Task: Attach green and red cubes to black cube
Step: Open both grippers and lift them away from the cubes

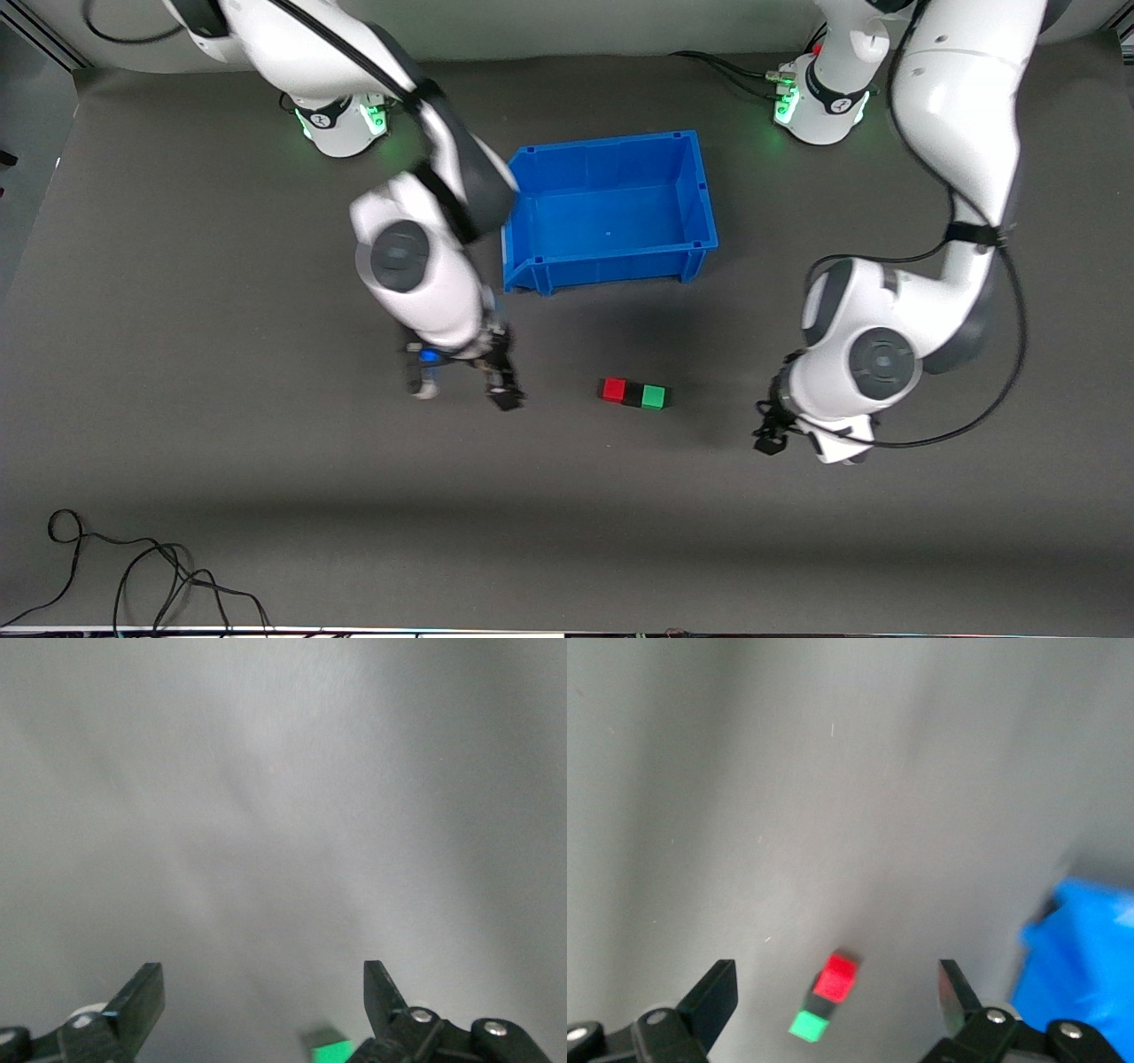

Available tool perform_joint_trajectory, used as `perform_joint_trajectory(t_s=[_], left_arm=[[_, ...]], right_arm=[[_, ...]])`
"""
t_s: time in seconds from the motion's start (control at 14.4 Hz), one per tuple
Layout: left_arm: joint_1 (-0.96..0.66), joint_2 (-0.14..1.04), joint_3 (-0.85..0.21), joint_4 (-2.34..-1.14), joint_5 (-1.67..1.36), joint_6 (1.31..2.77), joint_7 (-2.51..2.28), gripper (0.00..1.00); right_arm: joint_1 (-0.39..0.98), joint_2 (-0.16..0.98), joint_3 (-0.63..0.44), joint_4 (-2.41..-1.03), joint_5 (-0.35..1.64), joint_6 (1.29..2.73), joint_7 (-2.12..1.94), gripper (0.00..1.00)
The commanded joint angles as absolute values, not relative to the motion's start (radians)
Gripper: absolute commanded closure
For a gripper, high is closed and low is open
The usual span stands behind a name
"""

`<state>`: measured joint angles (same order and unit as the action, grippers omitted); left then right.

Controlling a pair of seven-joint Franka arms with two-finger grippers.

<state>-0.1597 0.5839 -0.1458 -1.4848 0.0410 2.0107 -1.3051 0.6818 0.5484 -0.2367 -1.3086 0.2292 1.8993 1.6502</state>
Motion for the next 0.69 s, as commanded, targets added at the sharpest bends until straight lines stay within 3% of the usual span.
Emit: perform_joint_trajectory(t_s=[0.0, 0.28, 0.49, 0.62], left_arm=[[-0.077, 0.404, -0.149, -1.659, 0.055, 2.000, -1.003, 0.00], [0.004, 0.283, -0.147, -1.735, 0.055, 1.954, -0.636, 0.00], [0.058, 0.192, -0.149, -1.735, 0.054, 1.808, -0.377, 0.00], [0.075, 0.160, -0.147, -1.730, 0.043, 1.752, -0.244, 0.00]], right_arm=[[0.692, 0.421, -0.322, -1.359, 0.206, 1.748, 1.403, 0.00], [0.639, 0.232, -0.359, -1.475, 0.091, 1.689, 1.084, 0.00], [0.417, 0.096, -0.199, -1.572, 0.043, 1.680, 0.816, 0.00], [0.231, 0.062, -0.057, -1.569, 0.002, 1.631, 0.622, 0.00]])
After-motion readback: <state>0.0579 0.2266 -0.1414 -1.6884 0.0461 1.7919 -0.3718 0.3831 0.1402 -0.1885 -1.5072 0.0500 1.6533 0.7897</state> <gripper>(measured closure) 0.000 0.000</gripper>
